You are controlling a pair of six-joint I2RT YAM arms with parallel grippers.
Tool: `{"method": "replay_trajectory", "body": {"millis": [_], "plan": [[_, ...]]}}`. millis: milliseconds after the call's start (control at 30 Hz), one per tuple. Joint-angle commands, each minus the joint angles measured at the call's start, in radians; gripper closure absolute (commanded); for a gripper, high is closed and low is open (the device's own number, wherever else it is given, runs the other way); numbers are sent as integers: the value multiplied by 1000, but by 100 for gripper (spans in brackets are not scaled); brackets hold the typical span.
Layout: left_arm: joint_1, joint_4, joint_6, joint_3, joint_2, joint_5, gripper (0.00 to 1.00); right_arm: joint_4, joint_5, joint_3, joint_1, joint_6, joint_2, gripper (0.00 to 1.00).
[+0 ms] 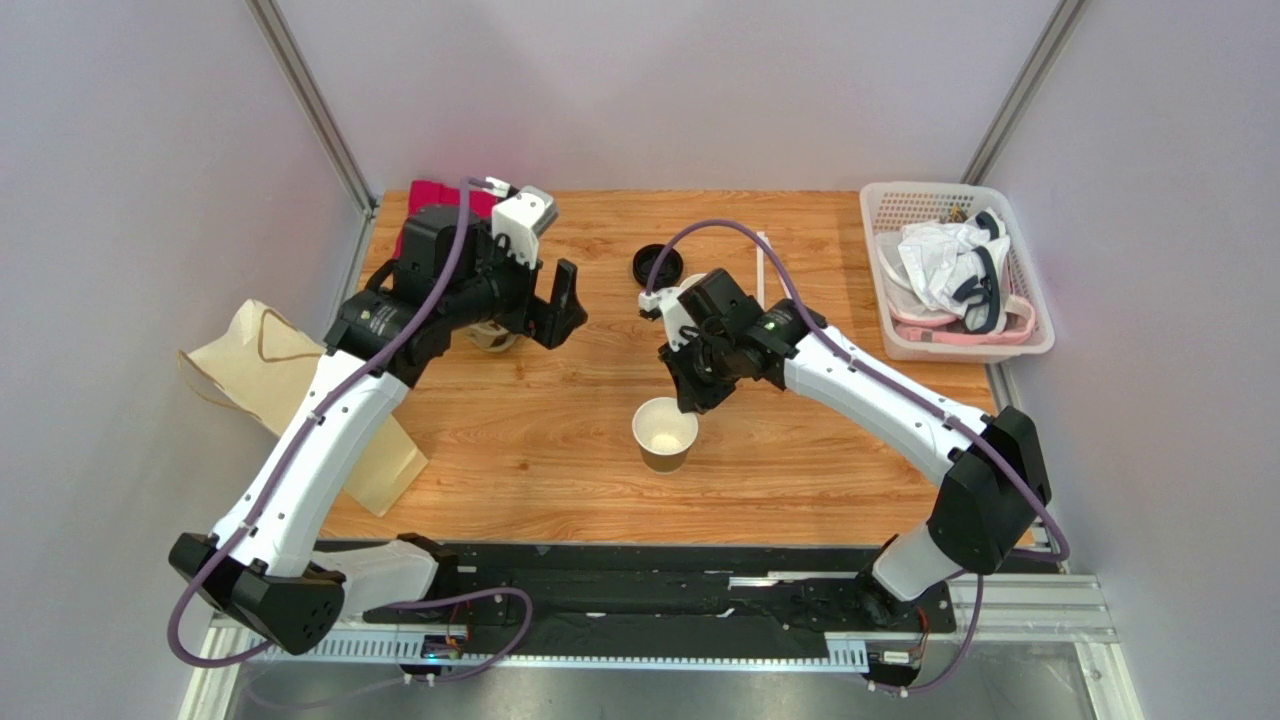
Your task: Pack the takeout coffee
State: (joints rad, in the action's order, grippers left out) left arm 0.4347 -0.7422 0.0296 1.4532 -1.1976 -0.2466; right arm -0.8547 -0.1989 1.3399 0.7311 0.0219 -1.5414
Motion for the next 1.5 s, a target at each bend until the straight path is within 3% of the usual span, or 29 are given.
{"method": "replay_trajectory", "body": {"millis": [0,500,633,967,1167,1300,1467], "plan": [[-8,-5,-19,-25,20,-26,1,60,79,-2,17,-57,35,100],[-45,43,30,-73,-66,-125,1,198,121,-117,8,-83,14,99],[-50,58,52,-70,-100,-125,1,200,110,-116,-1,-85,10,88],[-53,76,95,16,-237,-122,4,184,92,-108,-18,-80,-10,78],[-53,148,122,68,-324,-92,9,138,49,-13,-54,-68,49,63],[-53,179,151,188,-483,-25,16,112,24,70,-110,-66,89,44],[-50,167,194,375,-681,65,21,85,91,131,-168,-80,128,39]]}}
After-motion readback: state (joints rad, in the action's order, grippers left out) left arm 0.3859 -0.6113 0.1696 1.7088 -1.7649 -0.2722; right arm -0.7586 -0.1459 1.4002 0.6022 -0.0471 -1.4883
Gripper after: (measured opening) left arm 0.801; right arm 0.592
